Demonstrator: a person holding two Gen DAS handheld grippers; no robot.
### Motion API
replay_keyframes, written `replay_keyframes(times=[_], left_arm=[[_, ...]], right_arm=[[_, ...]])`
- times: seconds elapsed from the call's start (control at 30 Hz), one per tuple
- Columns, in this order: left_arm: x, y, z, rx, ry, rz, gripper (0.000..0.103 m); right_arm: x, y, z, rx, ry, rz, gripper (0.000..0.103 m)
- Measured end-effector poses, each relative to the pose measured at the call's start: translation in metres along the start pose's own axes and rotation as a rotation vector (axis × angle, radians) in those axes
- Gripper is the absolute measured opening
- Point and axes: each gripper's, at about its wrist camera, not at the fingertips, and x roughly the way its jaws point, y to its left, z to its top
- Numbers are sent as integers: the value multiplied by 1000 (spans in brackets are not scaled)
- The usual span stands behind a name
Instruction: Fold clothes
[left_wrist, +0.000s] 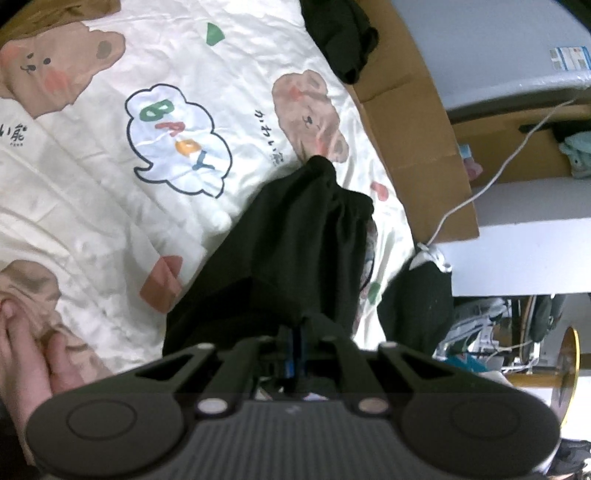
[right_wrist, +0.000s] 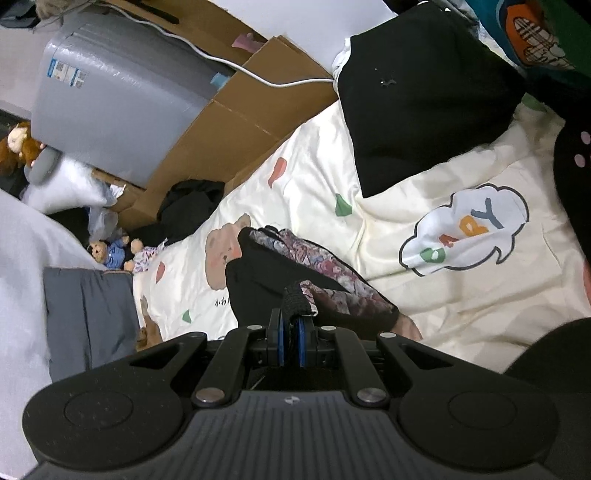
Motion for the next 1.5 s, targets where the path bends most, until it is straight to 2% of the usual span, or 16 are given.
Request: replay_keyframes(times=[0.7,1.5], left_arm=[[45,15,30,-108,-56,-48,4],[94,23,73,-175,-85,-24,4]], right_arm=[[58,-19,25,79,-25,63,8],[133,-26,62,74,14,66,8]])
